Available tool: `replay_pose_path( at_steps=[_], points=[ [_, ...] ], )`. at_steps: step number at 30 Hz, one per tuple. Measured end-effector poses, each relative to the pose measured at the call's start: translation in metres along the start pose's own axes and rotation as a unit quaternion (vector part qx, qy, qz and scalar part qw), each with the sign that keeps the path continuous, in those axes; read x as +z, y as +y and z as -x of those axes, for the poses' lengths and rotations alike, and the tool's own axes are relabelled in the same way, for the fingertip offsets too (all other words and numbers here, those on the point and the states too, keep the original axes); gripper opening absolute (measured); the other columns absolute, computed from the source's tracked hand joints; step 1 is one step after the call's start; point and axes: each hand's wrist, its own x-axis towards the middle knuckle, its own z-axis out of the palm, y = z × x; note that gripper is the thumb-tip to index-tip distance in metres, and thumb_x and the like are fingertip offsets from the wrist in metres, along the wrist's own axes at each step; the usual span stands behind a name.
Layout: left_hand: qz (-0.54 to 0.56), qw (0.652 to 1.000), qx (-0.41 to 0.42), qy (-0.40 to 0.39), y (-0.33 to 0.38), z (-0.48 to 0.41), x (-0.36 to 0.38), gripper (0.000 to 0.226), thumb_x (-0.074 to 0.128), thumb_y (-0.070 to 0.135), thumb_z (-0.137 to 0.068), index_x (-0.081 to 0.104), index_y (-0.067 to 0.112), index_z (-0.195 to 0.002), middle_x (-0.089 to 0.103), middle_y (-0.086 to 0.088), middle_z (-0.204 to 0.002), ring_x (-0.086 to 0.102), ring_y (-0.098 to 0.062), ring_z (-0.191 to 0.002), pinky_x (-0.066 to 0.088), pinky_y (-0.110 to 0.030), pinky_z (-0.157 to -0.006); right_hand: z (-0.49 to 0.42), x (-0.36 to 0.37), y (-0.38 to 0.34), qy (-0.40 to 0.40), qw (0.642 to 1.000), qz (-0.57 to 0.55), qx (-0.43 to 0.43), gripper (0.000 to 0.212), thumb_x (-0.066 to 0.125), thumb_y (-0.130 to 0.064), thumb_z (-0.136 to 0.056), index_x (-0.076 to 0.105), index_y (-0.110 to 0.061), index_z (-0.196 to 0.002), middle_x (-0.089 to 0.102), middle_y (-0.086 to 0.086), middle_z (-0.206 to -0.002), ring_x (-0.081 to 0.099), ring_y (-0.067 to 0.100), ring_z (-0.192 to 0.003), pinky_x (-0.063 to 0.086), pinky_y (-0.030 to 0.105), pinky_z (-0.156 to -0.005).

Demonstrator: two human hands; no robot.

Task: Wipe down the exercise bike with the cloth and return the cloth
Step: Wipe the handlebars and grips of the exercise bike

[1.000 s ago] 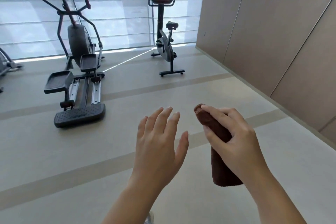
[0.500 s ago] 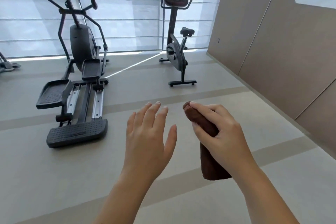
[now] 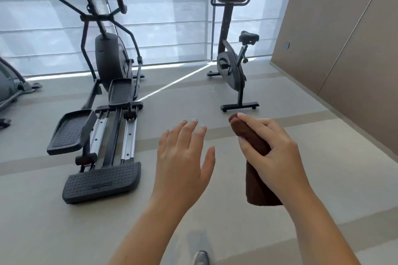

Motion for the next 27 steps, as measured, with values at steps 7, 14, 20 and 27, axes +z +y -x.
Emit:
replay_pose_path(
  at_steps=[7,14,20,27],
  points=[
    [-0.014,1.0,0.022,0.008,-0.054,-0.14,0.048,0.044,0.041,0.033,-0.086,0.058,0.006,-0.114,0.06,-0.013,-0.119,0.052,-0.033,-0.114,0.039,-0.052,-0.097,-0.154,0.043,0.025,0.013,1.0,-0.009,-0.022,0.042,0.062,-0.024,-0.084,0.055,-0.042,-0.121,0.055,-0.011,-0.104,0.054,0.012,-0.101,0.047,0.026,-0.087],
    [-0.003,1.0,0.013,0.021,-0.114,-0.234,0.104,0.044,0.041,0.033,-0.086,0.059,0.006,-0.115,0.061,-0.013,-0.119,0.053,-0.032,-0.114,0.039,-0.051,-0.099,-0.258,0.087,0.06,-0.008,1.0,0.002,-0.016,0.041,0.062,-0.024,-0.084,0.056,-0.041,-0.12,0.055,-0.012,-0.104,0.054,0.013,-0.101,0.048,0.029,-0.087],
    [0.014,1.0,0.022,0.016,-0.167,-0.325,0.174,0.043,0.041,0.034,-0.086,0.06,0.007,-0.114,0.062,-0.011,-0.118,0.054,-0.031,-0.114,0.038,-0.047,-0.096,-0.355,0.13,0.107,0.016,0.999,0.028,-0.012,0.042,0.062,-0.024,-0.083,0.056,-0.037,-0.122,0.055,-0.012,-0.105,0.054,0.01,-0.1,0.045,0.02,-0.084],
    [0.028,0.999,0.019,0.021,-0.262,-0.468,0.236,0.044,0.04,0.034,-0.086,0.059,0.006,-0.115,0.061,-0.013,-0.118,0.052,-0.033,-0.115,0.038,-0.05,-0.097,-0.52,0.206,0.134,0.017,0.998,0.054,-0.02,0.042,0.062,-0.022,-0.083,0.056,-0.036,-0.123,0.055,-0.01,-0.106,0.054,0.013,-0.101,0.044,0.022,-0.087]
  ],
)
